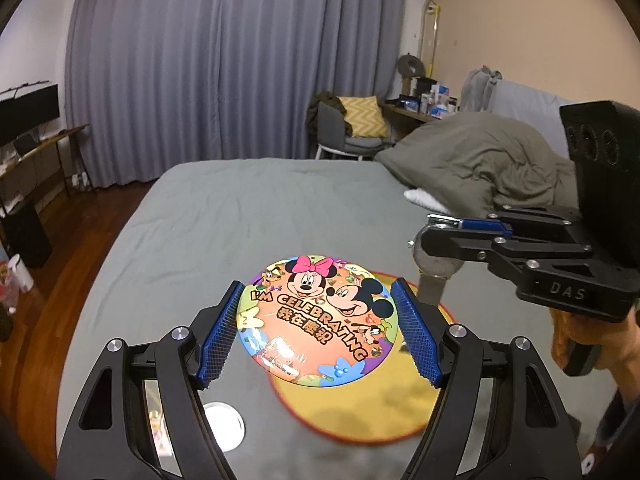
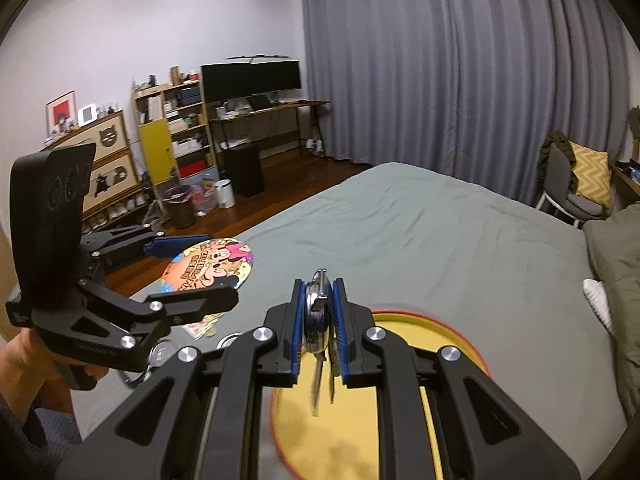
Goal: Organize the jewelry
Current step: 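Carry the watch and badge in both tools over the red tray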
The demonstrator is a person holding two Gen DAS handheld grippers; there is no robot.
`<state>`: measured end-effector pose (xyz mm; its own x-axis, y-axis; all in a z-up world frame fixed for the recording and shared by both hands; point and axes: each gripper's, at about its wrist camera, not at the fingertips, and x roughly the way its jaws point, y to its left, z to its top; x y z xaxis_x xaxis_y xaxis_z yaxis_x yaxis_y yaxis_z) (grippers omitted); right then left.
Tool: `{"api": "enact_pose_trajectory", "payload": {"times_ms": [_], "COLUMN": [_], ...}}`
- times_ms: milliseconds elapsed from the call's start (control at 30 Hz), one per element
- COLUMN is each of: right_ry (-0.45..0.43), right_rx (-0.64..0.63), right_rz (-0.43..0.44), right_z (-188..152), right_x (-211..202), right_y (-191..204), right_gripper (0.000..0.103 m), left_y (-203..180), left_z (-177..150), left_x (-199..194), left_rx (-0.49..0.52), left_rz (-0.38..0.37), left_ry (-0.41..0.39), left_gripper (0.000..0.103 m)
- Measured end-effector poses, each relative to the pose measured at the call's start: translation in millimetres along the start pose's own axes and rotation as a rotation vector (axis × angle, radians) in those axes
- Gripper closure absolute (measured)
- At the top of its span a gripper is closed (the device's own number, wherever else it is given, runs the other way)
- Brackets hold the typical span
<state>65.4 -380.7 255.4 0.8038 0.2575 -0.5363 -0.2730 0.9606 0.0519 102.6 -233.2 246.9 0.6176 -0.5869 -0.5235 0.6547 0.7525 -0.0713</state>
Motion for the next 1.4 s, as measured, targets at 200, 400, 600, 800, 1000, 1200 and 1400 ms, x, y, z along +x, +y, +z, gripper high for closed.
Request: {"api": "enact_pose_trajectory", "payload": {"times_ms": [200,400,600,800,1000,1200,1400], "right_ry": [0.01,0.035,0.077,0.104,0.124,0.148,0.184], "right_rx": [0.032,0.079,0.109,0.134,0.154,0.173,0.172], "right_rz": [-0.06,-0.083,-0.107,-0.133,-0.138,-0.149,-0.178], "right_z": [13,-1,-20,-30,-41,-52,-65], "right_x": [19,52,83,108,126,139,154], "right_y": [-36,-68,-91,-105,-116,-124,-134], "right_gripper": [0.089,0.089,0.089,0.089,0.089,0.089,0.089], "left_y": [2,17,23,24,18,20,12], "left_z": [22,18,6,-7,-26,-43,-52], "left_x": [50,94,140,176,206,229,250], "left_rx": [-0.008,-0.049,-0.049,-0.065,-0.071,-0.089,-0.066], "left_rz": [-0.01,-0.018,0.001,-0.008,-0.016,-0.022,-0.021], "left_ry": [0.017,0.05,0.094,0.129,0.161,0.205,0.25], "left_gripper": [0.031,0.031,0.031,0.031,0.031,0.031,0.031]}}
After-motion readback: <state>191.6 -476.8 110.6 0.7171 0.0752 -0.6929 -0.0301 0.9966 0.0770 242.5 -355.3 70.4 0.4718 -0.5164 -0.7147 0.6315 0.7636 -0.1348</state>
